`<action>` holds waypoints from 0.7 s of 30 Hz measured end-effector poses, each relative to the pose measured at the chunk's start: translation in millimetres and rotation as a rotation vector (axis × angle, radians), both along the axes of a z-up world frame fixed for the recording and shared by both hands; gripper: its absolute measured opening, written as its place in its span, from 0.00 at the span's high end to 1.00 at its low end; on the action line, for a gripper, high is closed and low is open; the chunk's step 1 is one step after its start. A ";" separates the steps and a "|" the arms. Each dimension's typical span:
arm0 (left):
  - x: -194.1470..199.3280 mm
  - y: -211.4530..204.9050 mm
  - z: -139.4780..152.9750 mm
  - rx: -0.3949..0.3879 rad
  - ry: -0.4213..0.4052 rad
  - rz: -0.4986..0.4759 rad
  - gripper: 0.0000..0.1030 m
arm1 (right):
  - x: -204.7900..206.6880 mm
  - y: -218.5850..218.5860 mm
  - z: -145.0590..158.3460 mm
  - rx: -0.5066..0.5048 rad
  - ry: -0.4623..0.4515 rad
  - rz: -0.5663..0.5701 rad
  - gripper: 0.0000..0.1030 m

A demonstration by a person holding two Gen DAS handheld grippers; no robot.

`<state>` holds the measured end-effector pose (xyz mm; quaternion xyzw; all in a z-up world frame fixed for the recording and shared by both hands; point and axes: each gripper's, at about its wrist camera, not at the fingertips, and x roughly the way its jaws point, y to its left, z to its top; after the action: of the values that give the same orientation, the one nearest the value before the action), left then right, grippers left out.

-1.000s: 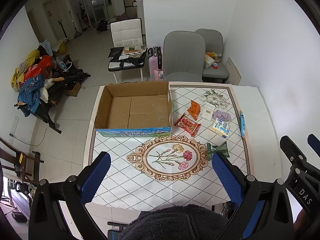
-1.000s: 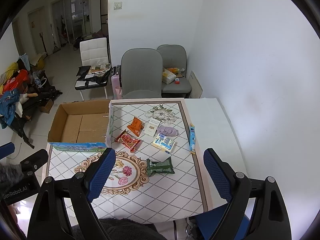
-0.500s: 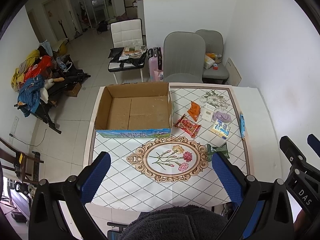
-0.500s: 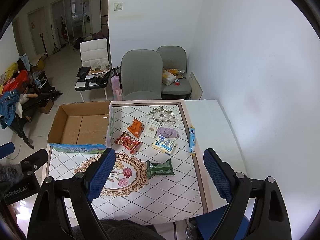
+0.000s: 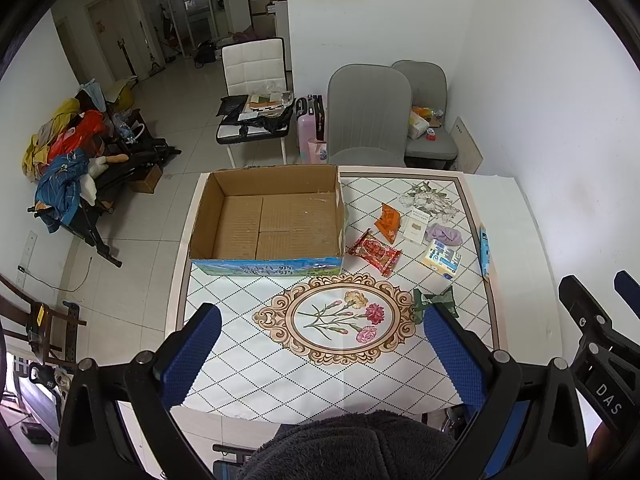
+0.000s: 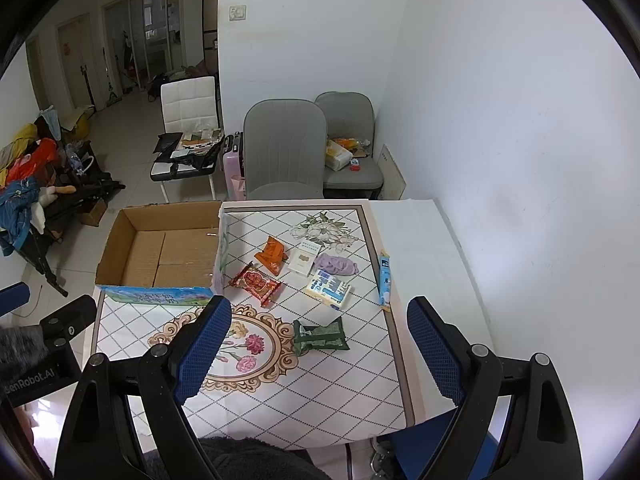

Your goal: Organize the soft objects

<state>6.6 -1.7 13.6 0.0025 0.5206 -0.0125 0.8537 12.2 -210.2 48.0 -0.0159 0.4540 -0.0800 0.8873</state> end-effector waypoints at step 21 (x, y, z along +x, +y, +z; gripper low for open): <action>0.6 0.1 -1.4 -0.004 0.000 -0.002 0.00 | 0.0 3.7 1.1 -0.005 0.000 0.003 0.11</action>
<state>7.2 -1.6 12.1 0.0012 0.5205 -0.0143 0.8538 12.2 -206.5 49.1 -0.0190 0.4538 -0.0799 0.8873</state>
